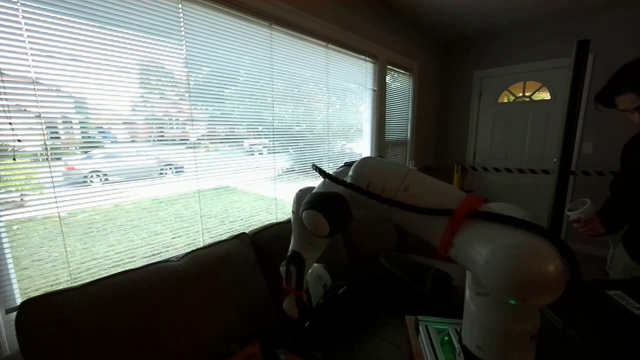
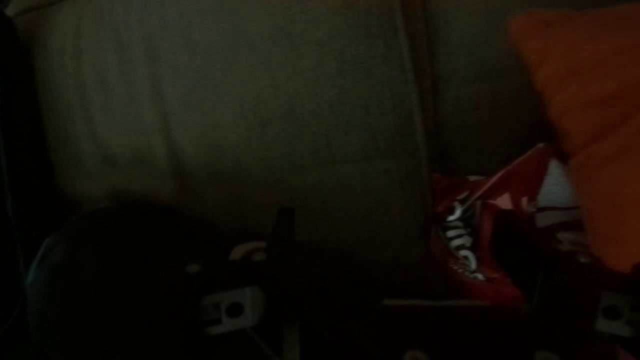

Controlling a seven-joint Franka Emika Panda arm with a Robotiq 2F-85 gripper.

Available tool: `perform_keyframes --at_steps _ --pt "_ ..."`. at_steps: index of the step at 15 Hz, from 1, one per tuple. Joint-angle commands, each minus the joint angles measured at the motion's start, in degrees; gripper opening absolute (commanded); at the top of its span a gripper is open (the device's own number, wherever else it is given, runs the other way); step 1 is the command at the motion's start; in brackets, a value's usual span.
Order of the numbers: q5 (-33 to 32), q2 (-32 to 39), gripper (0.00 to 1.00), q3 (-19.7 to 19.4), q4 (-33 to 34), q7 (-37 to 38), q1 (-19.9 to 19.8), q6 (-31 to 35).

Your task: Put the snack packet on the armrest of the chair

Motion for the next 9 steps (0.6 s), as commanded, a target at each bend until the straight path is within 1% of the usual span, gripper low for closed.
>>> perform_keyframes --at_steps 1,3,6,7,9 --pt "4.1 0.6 1.0 6.5 3.2 -3.9 -6.4 -0.5" --pt "5.1 1.3 1.0 8.3 4.5 -5.8 -8.1 -0.3" --pt "5.1 2.1 1.0 8.4 5.6 -7.6 -9.2 0.3" --pt "5.0 2.4 1.0 7.8 5.6 -7.4 -8.9 0.8" --pt "4.3 4.0 1.0 5.2 6.4 -4.6 -6.6 3.2"
